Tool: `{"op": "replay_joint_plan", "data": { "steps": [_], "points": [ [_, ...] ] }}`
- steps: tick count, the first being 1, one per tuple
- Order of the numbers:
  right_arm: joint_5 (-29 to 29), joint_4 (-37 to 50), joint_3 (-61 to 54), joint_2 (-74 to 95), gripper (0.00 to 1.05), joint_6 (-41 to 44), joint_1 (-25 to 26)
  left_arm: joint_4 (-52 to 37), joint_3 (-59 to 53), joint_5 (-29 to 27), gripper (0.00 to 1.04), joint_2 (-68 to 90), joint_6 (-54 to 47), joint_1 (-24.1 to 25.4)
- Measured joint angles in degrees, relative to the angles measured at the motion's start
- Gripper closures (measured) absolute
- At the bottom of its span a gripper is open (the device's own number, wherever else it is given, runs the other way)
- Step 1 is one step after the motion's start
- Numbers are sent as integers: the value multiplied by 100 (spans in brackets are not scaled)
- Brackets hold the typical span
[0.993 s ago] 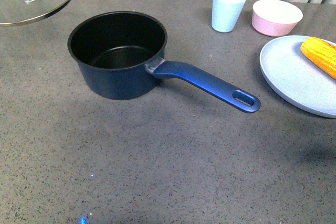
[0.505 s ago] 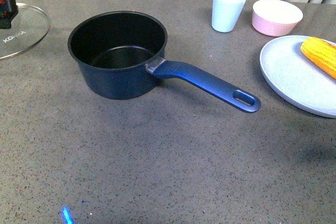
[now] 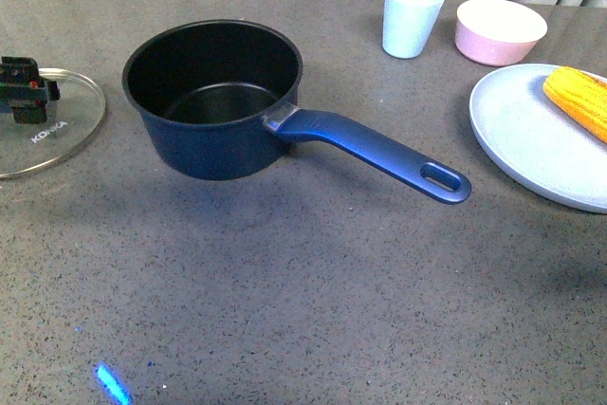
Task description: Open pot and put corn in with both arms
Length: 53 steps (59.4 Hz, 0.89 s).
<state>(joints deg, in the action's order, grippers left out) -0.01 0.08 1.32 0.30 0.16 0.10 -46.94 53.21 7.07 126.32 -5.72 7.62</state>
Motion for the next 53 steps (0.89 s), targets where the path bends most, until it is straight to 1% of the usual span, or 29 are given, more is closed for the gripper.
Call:
{"op": "replay_joint_plan", "data": {
  "steps": [28, 31, 37, 39, 42, 46, 53],
  "points": [
    [0, 0, 0, 2, 9, 0, 0, -389, -44, -4, 46, 249, 164, -105],
    [0, 0, 0, 2, 9, 0, 0, -424, -57, -42, 36, 264, 146, -116],
    [0, 0, 0, 0, 9, 0, 0, -450, -87, -48, 20, 295, 125, -120],
    [0, 0, 0, 0, 9, 0, 0, -452, -94, -50, 17, 295, 122, -120],
    [0, 0, 0, 2, 9, 0, 0, -463, -118, -46, 8, 295, 96, -120],
    [0, 0, 0, 2, 9, 0, 0, -485, -177, -24, 9, 275, 98, -120],
    [0, 0, 0, 2, 9, 0, 0, -494, -380, 35, 9, 92, 77, -120]
  ]
}}
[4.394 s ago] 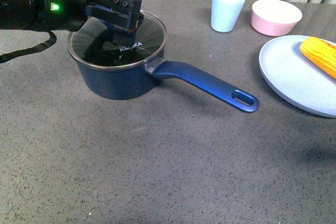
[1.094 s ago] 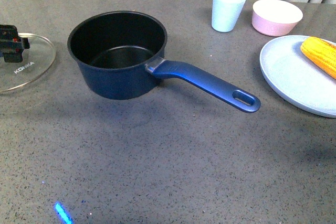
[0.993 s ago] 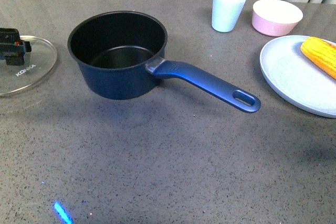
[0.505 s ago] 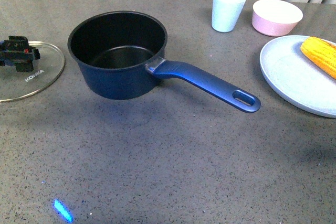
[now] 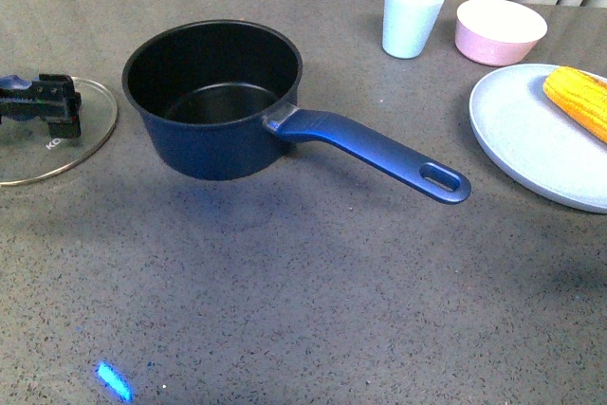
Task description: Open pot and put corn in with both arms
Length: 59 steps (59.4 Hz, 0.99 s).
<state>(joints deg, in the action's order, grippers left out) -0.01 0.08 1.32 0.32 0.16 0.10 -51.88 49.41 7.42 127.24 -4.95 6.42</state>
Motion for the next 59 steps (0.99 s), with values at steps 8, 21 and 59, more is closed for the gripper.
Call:
{"op": "replay_joint_plan", "data": {
  "steps": [8, 21, 59],
  "points": [
    [0, 0, 0, 0, 9, 0, 0, -94, -291, 11, 9, -361, -52, -2],
    [0, 0, 0, 0, 9, 0, 0, -170, -896, 122, 9, -1180, -98, 20],
    [0, 0, 0, -2, 9, 0, 0, -2013, -2935, -142, 49, -3471, 437, -11]
  ]
}}
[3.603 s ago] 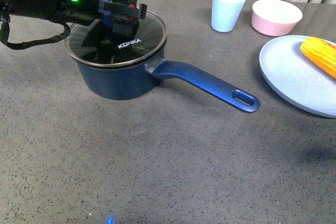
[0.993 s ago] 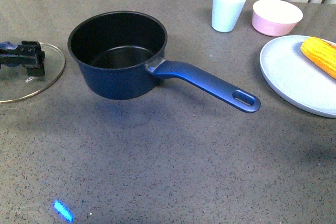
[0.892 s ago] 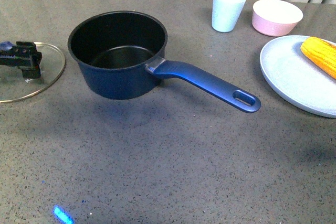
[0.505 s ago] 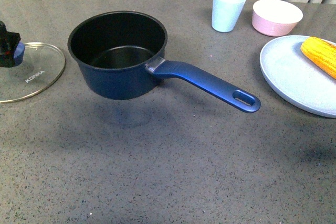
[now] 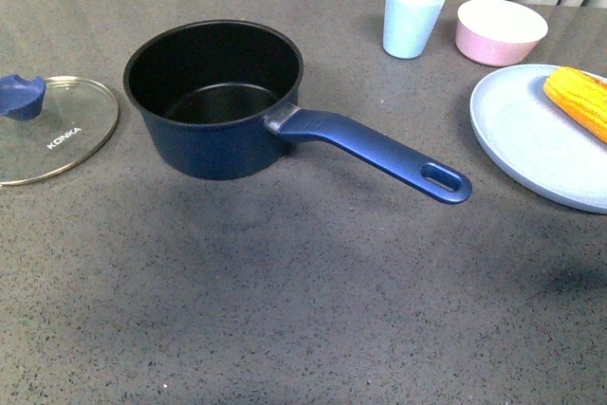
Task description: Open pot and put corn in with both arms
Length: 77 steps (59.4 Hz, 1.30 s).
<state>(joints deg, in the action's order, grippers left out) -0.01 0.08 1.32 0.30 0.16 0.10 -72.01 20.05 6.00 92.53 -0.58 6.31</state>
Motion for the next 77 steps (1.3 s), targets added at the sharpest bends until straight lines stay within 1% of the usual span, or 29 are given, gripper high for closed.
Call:
{"op": "replay_joint_plan", "data": {
  "steps": [1, 3, 6, 8, 11, 13, 19, 23, 26, 28, 35, 48, 59, 65, 77],
  "points": [
    [0, 0, 0, 0, 9, 0, 0, 0, -44, -9, 51, -50, 4, -11],
    [0, 0, 0, 2, 9, 0, 0, 39, -203, -26, 58, -264, 7, -48],
    [2, 0, 0, 0, 9, 0, 0, 317, -319, -63, 65, -538, 20, -83],
    [0, 0, 0, 2, 9, 0, 0, 487, -439, -98, 72, -809, 24, -116],
    [2, 0, 0, 2, 9, 0, 0, 568, -557, -140, 80, -1058, 26, -149],
    [0, 0, 0, 0, 9, 0, 0, 629, -675, -162, 87, -1290, 28, -179],
    [0, 0, 0, 2, 9, 0, 0, 789, -922, -221, 103, -1720, 31, -232],
    [2, 0, 0, 2, 9, 0, 0, 955, -1097, -544, 103, -2022, 50, -439],
    [0, 0, 0, 2, 9, 0, 0, 1156, -1279, -562, 103, -2393, 48, -595],
    [0, 0, 0, 0, 9, 0, 0, 1241, -1335, -562, 103, -2533, 48, -612],
    [2, 0, 0, 0, 9, 0, 0, 1600, -1517, -601, 103, -3091, 48, -616],
    [0, 0, 0, 0, 9, 0, 0, 2835, -1851, -599, 103, -4671, 48, -619],
    [0, 0, 0, 0, 9, 0, 0, 3526, -1919, -601, 103, -5455, 48, -619],
    [0, 0, 0, 2, 9, 0, 0, 4059, -1919, -601, 103, -6043, 48, -619],
    [0, 0, 0, 0, 9, 0, 0, 4649, -1921, -601, 103, -6682, 48, -619]
  ]
}}
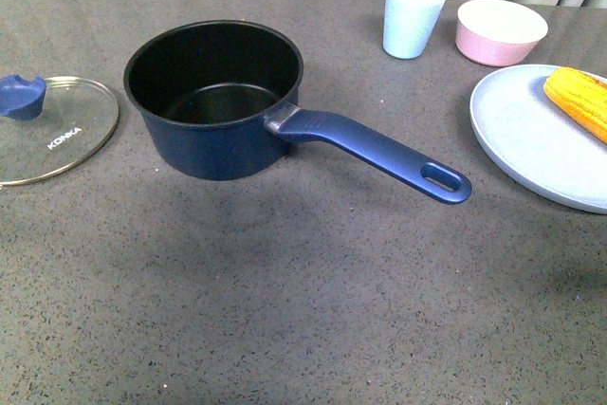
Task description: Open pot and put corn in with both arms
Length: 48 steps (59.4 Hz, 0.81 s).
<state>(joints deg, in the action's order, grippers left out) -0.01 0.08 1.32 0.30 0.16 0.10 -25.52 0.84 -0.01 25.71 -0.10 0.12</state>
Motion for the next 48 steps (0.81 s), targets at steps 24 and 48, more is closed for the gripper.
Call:
{"op": "replay_joint_plan", "data": {
  "steps": [24, 48],
  "points": [
    [0, 0, 0, 2, 9, 0, 0, 935, 0, 0, 103, -957, 0, 0],
    [2, 0, 0, 2, 9, -2, 0, 2422, 0, 0, 103, -2262, 0, -2]
  ]
}}
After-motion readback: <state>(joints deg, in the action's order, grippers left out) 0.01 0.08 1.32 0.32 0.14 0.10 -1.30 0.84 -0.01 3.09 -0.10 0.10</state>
